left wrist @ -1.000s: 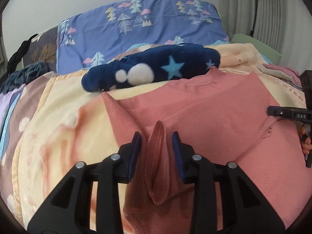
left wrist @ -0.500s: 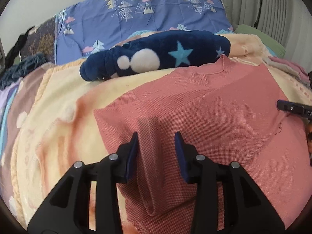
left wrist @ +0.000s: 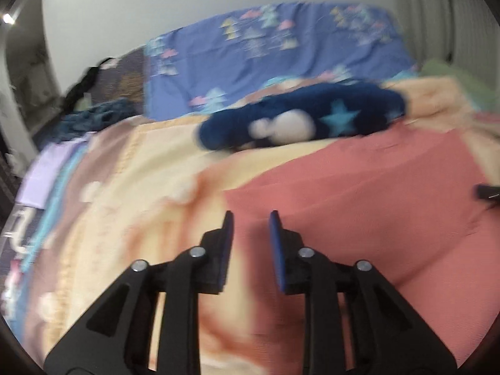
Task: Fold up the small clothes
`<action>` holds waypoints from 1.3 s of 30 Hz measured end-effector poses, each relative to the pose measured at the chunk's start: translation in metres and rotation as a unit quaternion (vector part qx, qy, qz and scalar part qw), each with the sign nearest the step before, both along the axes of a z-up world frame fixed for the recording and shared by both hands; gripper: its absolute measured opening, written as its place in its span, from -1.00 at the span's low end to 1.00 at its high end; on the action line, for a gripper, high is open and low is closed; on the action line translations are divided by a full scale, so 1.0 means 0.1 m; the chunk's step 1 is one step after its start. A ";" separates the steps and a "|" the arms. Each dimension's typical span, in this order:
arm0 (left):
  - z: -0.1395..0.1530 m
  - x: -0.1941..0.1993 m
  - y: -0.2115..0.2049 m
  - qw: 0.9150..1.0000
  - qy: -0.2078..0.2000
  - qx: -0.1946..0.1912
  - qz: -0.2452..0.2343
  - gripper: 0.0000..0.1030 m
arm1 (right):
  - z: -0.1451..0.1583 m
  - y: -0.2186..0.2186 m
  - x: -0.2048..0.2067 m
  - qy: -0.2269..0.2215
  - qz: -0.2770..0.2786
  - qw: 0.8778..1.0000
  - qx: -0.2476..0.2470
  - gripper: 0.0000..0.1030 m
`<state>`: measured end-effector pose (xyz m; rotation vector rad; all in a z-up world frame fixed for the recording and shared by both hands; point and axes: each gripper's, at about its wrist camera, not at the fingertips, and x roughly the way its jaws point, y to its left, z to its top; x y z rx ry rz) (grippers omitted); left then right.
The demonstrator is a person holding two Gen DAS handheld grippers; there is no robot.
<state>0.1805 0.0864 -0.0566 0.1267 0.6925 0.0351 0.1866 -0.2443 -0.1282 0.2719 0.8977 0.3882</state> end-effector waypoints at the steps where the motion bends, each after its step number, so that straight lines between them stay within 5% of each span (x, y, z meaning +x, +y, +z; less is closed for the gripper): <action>1: -0.03 -0.02 -0.11 1.000 0.007 -0.012 -0.025 -0.22 | 0.01 0.00 -0.01 -0.002 -0.002 1.000 -0.003 -0.55; 4: -0.43 0.07 -0.41 0.994 0.075 0.056 -0.049 -0.08 | 0.05 -0.01 -0.03 0.001 -0.017 0.999 -0.037 -0.73; 6: -0.55 0.03 -0.46 0.993 0.065 0.078 -0.052 -0.07 | 0.05 -0.09 -0.04 0.007 -0.034 0.998 -0.048 -0.87; 10: -0.20 -0.17 -0.31 0.998 0.030 0.019 -0.051 0.19 | 0.15 -0.24 -0.09 0.013 -0.047 0.998 -0.034 -0.95; 14: -0.02 -0.31 -0.31 0.998 0.005 0.013 -0.059 0.36 | 0.34 -0.11 0.01 -0.018 -0.038 0.996 -0.076 -0.89; 18: -0.22 -0.01 -0.35 0.998 0.044 0.002 -0.046 0.38 | 0.43 0.13 0.46 -0.032 0.001 0.996 -0.083 -0.88; 21: -0.53 0.17 -0.25 0.996 0.085 -0.005 -0.017 0.55 | 0.02 0.07 0.83 0.019 -0.046 0.982 -0.181 -0.90; 22: -0.50 0.15 -0.21 0.997 0.077 -0.026 -0.018 0.54 | -0.07 -0.03 0.86 0.032 -0.045 0.987 -0.151 -0.90; 25: -0.29 -0.04 -0.12 0.998 0.050 -0.026 -0.005 0.54 | 0.10 -0.29 0.70 0.018 -0.064 0.994 -0.088 -0.91; 31: -0.14 -0.50 0.05 0.999 0.043 -0.002 -0.009 0.60 | 0.34 -0.41 -0.03 -0.007 -0.018 0.997 -0.074 -0.78; 37: -0.22 -0.76 0.08 0.998 0.061 -0.004 -0.014 0.61 | 0.29 -0.33 -0.60 -0.016 0.028 0.998 -0.044 -0.77; 39: -0.27 -0.86 0.06 0.997 0.070 -0.013 -0.020 0.71 | 0.16 -0.32 -0.65 0.008 0.018 0.997 -0.077 -0.66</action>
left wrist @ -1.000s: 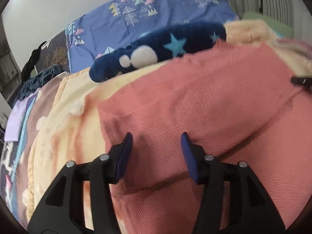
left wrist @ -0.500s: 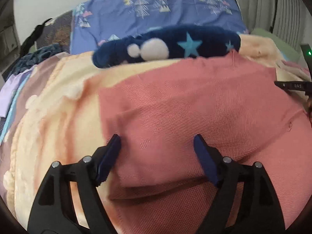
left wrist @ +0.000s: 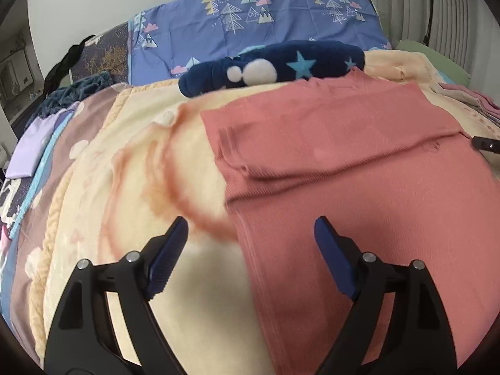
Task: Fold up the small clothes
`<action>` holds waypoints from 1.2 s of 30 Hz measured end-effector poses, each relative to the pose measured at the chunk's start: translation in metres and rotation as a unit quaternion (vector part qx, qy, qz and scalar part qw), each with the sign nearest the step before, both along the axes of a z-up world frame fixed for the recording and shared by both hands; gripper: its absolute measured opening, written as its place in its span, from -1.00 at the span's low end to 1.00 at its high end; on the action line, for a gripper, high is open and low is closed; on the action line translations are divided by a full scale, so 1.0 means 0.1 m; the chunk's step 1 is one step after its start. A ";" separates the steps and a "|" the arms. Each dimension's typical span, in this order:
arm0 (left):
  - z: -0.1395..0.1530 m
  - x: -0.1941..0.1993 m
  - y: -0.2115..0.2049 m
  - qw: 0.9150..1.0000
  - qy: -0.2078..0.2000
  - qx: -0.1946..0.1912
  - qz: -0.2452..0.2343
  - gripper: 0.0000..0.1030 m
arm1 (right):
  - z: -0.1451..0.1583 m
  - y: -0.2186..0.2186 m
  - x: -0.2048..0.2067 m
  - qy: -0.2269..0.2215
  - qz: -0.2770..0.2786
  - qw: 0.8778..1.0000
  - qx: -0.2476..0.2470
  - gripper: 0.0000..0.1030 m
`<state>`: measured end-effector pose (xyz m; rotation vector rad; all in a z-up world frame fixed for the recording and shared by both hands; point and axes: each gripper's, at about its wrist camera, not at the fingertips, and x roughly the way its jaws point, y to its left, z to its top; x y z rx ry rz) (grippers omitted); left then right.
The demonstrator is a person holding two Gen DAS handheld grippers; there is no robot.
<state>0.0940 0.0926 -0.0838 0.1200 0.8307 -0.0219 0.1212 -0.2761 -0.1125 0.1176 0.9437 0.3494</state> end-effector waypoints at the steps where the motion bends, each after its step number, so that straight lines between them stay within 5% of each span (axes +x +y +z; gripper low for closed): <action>1: -0.09 -0.03 -0.01 1.000 0.022 -0.006 -0.006 0.71 | -0.06 -0.02 -0.01 0.007 -0.001 1.000 0.001 -0.67; 5: -0.13 -0.26 0.09 0.997 0.036 -0.063 -0.024 0.65 | 0.05 -0.15 -0.17 0.008 -0.016 0.999 0.046 -0.63; 9: -0.04 -0.56 0.21 0.988 0.044 -0.136 -0.051 0.27 | 0.10 -0.23 -0.45 0.012 -0.003 0.999 0.038 -0.57; 11: -0.09 -0.72 0.18 0.988 0.057 -0.128 -0.062 0.09 | 0.06 -0.29 -0.59 0.026 0.001 0.998 0.057 -0.57; 19: -0.14 -1.24 0.02 0.984 0.067 -0.135 -0.095 0.06 | 0.00 -0.42 -1.21 0.058 0.017 0.992 0.109 -0.41; 27: -0.08 -1.81 -0.10 0.982 0.072 -0.128 -0.116 -0.36 | -0.02 -0.57 -1.84 0.081 0.049 0.983 0.154 -0.37; 36: -0.18 -1.93 -0.04 0.974 0.093 -0.177 -0.108 -0.37 | -0.05 -0.42 -1.98 0.102 0.111 0.968 0.203 -0.37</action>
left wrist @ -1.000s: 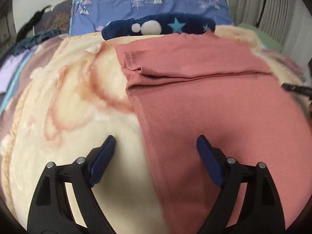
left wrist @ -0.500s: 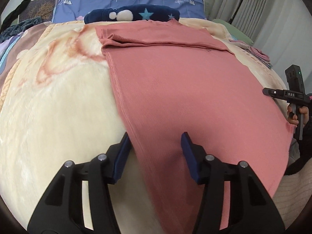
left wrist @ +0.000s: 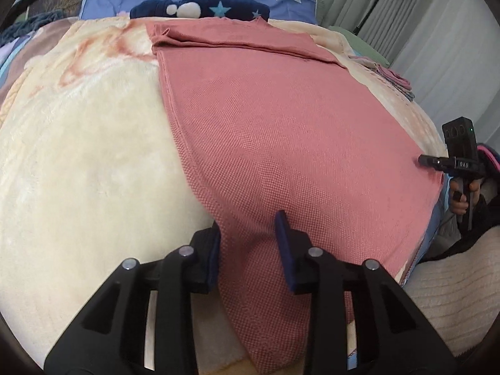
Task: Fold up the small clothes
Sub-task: 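Grasp the hem with the left tool while the right tool grasps it too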
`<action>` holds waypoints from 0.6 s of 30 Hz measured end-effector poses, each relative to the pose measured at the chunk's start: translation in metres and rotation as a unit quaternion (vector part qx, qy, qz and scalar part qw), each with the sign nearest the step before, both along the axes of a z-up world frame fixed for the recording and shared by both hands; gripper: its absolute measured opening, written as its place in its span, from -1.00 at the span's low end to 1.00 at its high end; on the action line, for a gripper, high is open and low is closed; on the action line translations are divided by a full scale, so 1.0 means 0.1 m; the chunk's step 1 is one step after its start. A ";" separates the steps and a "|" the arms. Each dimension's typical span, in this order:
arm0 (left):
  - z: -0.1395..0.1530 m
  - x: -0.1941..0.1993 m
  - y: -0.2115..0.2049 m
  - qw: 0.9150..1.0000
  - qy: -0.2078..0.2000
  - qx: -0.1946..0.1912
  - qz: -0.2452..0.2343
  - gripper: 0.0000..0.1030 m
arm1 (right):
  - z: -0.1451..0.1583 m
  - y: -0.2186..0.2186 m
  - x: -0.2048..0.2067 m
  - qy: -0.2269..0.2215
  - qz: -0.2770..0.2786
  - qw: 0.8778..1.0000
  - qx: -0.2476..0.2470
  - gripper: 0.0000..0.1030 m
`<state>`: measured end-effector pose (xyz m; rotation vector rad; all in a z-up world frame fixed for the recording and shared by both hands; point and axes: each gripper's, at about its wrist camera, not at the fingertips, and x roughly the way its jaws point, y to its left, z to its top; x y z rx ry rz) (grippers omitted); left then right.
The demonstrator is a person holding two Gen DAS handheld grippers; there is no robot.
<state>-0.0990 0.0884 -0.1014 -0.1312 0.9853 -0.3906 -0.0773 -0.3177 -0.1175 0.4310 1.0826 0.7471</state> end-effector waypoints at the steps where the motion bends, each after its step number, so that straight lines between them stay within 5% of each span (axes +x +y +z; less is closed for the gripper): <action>1: 0.02 -0.04 0.00 1.000 -0.002 0.003 -0.001 -0.37 | 0.04 0.04 -0.04 -0.006 0.012 1.000 -0.005 -0.37; 4: 0.05 -0.20 0.02 1.000 -0.008 0.001 -0.003 -0.37 | 0.14 0.07 -0.21 -0.026 0.032 0.999 -0.009 -0.43; 5: 0.05 -0.22 0.02 1.000 -0.011 -0.002 0.001 -0.55 | 0.15 0.06 -0.20 -0.029 0.026 0.999 -0.008 -0.50; 6: 0.07 -0.22 0.02 1.000 -0.016 -0.005 0.006 -0.87 | 0.18 0.05 -0.17 -0.033 0.013 0.999 0.000 -0.83; 7: 0.11 -0.19 0.02 1.000 -0.021 -0.006 0.012 -0.90 | 0.22 0.03 -0.16 -0.039 0.005 0.999 0.005 -0.92; 12: 0.64 -0.08 0.00 0.994 -0.102 -0.016 0.026 -0.91 | 0.72 0.03 -0.07 -0.128 -0.010 0.992 0.022 -0.94; 18: 1.31 0.04 0.09 0.976 -0.206 -0.051 0.057 -0.91 | 1.31 -0.05 0.09 -0.210 -0.045 0.976 0.043 -0.95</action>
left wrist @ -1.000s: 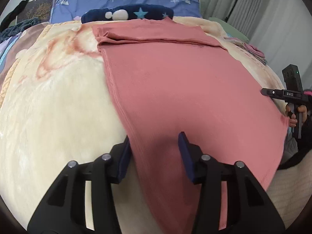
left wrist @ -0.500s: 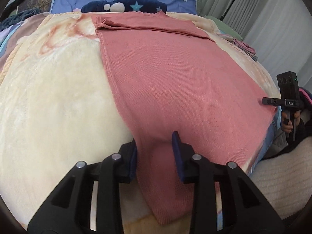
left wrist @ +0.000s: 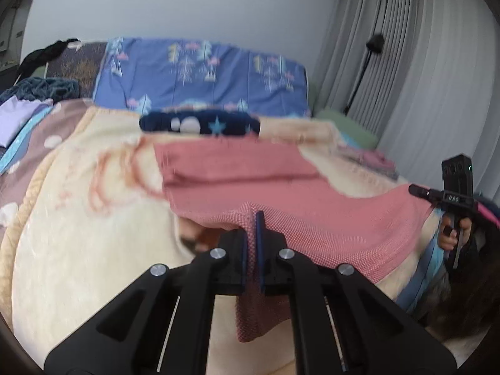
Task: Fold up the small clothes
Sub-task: 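Grasp the hem with the left tool while the right tool grasps it too, then lift the hem with both tools and fold it over toward the collar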
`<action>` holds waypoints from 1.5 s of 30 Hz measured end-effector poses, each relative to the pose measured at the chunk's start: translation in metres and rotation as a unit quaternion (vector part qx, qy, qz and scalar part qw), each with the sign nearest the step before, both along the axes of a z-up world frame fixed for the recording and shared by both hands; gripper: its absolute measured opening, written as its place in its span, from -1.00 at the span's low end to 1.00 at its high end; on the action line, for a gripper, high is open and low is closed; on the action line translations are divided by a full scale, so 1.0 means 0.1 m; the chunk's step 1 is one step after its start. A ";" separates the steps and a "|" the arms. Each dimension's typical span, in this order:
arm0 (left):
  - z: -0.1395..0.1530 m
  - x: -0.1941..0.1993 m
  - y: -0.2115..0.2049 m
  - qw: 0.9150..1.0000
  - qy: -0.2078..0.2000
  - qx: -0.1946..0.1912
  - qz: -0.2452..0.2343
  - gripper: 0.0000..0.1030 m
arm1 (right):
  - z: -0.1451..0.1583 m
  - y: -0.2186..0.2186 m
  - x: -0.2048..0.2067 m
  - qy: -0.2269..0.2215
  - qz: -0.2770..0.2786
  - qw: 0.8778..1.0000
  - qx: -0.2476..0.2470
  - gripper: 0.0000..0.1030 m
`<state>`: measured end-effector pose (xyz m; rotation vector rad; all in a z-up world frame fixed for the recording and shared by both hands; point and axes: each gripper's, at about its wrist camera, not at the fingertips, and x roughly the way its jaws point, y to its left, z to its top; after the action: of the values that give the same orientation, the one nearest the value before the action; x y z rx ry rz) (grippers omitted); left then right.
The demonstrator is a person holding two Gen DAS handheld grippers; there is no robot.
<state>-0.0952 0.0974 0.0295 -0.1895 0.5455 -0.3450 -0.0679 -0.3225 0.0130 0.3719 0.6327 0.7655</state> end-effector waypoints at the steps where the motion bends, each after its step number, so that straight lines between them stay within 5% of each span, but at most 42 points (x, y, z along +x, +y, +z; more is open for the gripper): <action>1: 0.08 -0.02 0.00 1.000 -0.012 -0.002 0.003 -0.92 | 0.09 -0.01 0.00 -0.014 -0.001 1.000 0.002 -0.95; 12: 0.56 -0.73 -0.23 0.996 -0.081 0.043 -0.015 -0.92 | 0.65 -0.23 -0.74 -0.137 -0.006 0.990 -0.019 -0.95; 18: 0.11 -0.49 -0.25 0.999 -0.001 0.032 -0.018 -0.92 | 0.25 -0.13 -0.36 -0.053 -0.007 0.998 -0.032 -0.95; 24: -0.02 -0.21 -0.14 1.000 0.027 0.005 -0.008 -0.91 | 0.11 -0.10 0.00 -0.021 -0.013 0.999 -0.022 -0.95; 30: -0.07 0.54 -0.04 0.999 0.049 0.000 0.003 -0.91 | -0.03 0.01 0.77 0.010 -0.044 0.999 -0.028 -0.95; 36: -0.61 1.49 0.09 0.991 0.127 -0.018 0.024 -0.91 | -0.67 0.14 1.77 0.100 -0.065 0.992 -0.049 -0.95; 41: -1.02 1.81 0.12 0.984 0.174 -0.028 0.031 -0.88 | -1.08 0.16 2.05 0.150 -0.076 0.985 -0.049 -0.95; 43: -1.02 1.79 0.13 0.984 0.174 -0.029 0.026 -0.81 | -1.10 0.14 2.04 0.149 -0.069 0.985 -0.047 -0.90; 45: -0.96 1.73 0.13 0.985 0.168 -0.024 0.022 -0.48 | -1.08 0.13 2.01 0.146 -0.062 0.986 -0.052 -0.87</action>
<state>0.0781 0.1108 -0.0665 -0.3080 0.8649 -0.2843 0.1331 -0.3099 -0.0946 0.4279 0.9127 0.5613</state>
